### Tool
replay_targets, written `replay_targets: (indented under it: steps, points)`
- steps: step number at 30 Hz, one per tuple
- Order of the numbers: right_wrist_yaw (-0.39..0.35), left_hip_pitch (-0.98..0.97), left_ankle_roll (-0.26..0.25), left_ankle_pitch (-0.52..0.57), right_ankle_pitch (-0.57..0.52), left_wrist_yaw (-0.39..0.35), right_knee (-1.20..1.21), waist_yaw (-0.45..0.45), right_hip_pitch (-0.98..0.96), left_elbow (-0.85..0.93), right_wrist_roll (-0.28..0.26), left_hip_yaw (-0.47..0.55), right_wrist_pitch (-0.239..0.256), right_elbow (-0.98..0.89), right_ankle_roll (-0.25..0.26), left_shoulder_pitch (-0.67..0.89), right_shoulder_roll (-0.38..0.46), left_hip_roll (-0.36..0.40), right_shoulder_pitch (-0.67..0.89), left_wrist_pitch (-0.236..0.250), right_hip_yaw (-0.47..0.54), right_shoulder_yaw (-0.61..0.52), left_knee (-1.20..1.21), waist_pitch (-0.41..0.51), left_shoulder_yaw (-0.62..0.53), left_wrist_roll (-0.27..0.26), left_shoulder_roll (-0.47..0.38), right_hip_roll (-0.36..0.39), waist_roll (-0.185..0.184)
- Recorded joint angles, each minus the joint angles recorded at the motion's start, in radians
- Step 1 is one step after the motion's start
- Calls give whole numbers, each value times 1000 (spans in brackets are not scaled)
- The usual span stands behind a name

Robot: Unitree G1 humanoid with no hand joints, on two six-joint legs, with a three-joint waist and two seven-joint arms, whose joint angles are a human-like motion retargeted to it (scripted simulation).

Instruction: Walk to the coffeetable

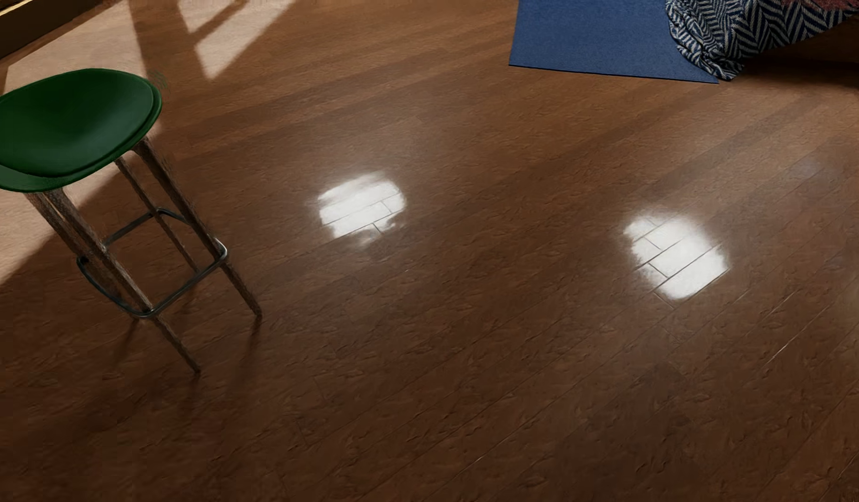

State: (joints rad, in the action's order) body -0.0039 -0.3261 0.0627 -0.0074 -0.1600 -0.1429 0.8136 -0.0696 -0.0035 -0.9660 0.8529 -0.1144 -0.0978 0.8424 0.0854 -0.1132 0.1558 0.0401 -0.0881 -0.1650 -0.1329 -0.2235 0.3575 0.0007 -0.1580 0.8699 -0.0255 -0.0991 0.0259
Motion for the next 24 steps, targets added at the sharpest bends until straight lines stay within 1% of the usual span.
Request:
replay_targets:
  steps: [1, 2, 3, 4, 5, 6, 8, 10, 12, 13, 14, 15, 16, 17, 18, 19, 20, 21, 22, 23, 24]
  points:
    - [10, 22, 3, -38, -89, -9, 147, 6, -75, 8, 15, -23, 6, -17, 34, 16, 23, 15, -9, 14, 6, 2, 20, 6, -11, 6, 0, -54, 12]
    - [-10, 50, 5, -71, -143, -16, 273, 14, -149, 12, 12, -46, -4, -34, 66, 35, 33, 32, -18, 23, 20, 27, 32, 12, -27, 14, -4, -108, 24]
    - [-55, 81, 6, -102, -78, -28, 368, 24, -228, 6, -5, -67, -27, -52, 61, 58, 25, 48, -29, 35, 52, 62, 41, 18, -37, 23, -14, -126, 35]
    - [-103, 111, 6, -130, 24, -40, 422, 33, -297, 2, -30, -84, -45, -66, 49, 83, 15, 60, -38, 40, 72, 99, 51, 23, -42, 29, -23, -134, 44]
    - [-137, 142, 5, -154, 86, -55, 431, 42, -358, 2, -55, -94, -56, -78, 33, 109, 5, 69, -48, 42, 76, 129, 55, 26, -39, 29, -31, -136, 49]
    - [-151, 169, 3, -175, 144, -73, 394, 52, -410, 7, -72, -99, -59, -89, 13, 135, 0, 77, -56, 44, 71, 148, 60, 27, -34, 23, -38, -132, 51]
    - [-142, 221, -2, -203, 262, -105, 207, 72, -486, 29, -86, -99, -53, -109, 2, 188, -4, 83, -74, 56, 44, 159, 53, 25, -30, 7, -52, -109, 47]
    - [-131, 272, -7, -216, 272, -121, -88, 85, -521, 64, -83, -94, -53, -101, -9, 233, -12, 85, -79, 78, -12, 161, 23, 18, -39, -11, -69, -88, 36]
    - [-119, 330, -11, -214, 195, -126, -424, 92, -517, 98, -75, -84, -69, -75, 21, 262, -31, 87, -78, 94, -51, 171, -33, 7, -51, -34, -77, -42, 23]
    - [-111, 360, -14, -217, 181, -125, -571, 95, -508, 111, -70, -77, -76, -61, 50, 270, -40, 89, -79, 98, -43, 179, -56, 2, -60, -46, -77, -12, 16]
    - [-102, 387, -21, -228, 191, -124, -622, 98, -519, 119, -62, -68, -81, -48, 99, 273, -46, 92, -81, 101, -6, 185, -64, -2, -73, -52, -74, 11, 8]
    - [-94, 419, -24, -229, 184, -124, -627, 101, -518, 125, -52, -59, -83, -35, 112, 268, -52, 93, -84, 101, 22, 188, -63, -8, -89, -51, -73, 28, 1]
    - [-86, 451, -30, -219, 126, -124, -608, 105, -507, 128, -43, -46, -85, -23, 42, 255, -62, 86, -89, 99, 36, 191, -66, -14, -106, -45, -76, 47, -6]
    - [-84, 482, -36, -196, 48, -123, -591, 108, -485, 127, -36, -31, -87, -11, -38, 236, -75, 73, -95, 93, 36, 198, -63, -21, -120, -38, -78, 65, -16]
    - [-86, 506, -41, -153, 16, -119, -583, 109, -452, 118, -31, -19, -91, 3, -42, 209, -88, 53, -102, 79, 30, 206, -46, -31, -126, -33, -77, 82, -31]
    - [-88, 515, -58, -85, 38, -110, -575, 108, -421, 100, -25, -13, -94, 20, -64, 176, -99, 26, -107, 56, 20, 213, -8, -40, -126, -32, -74, 100, -50]
    - [-84, 505, -79, -4, 71, -91, -564, 106, -392, 74, -17, -4, -96, 38, -74, 141, -107, -4, -109, 29, 10, 215, 58, -49, -126, -33, -70, 121, -69]
    - [-76, 471, -111, 79, 106, -52, -548, 103, -367, 46, -7, 10, -93, 52, -87, 112, -112, -35, -106, 12, -3, 213, 163, -55, -140, -30, -73, 141, -86]
    - [-68, 410, -151, 165, 146, 10, -521, 101, -349, 24, 3, 20, -85, 60, -102, 90, -117, -73, -99, 19, -18, 208, 307, -56, -177, -15, -91, 160, -99]
    - [-68, 332, -206, 261, 188, 83, -485, 98, -337, 15, 11, 31, -74, 58, -117, 76, -123, -117, -87, 49, -35, 200, 472, -53, -228, 9, -126, 178, -111]
    - [-83, 243, -255, 342, 229, 144, -452, 95, -322, 28, 19, 60, -49, 73, -130, 57, -128, -155, -65, 87, -55, 195, 634, -48, -270, 32, -173, 198, -124]
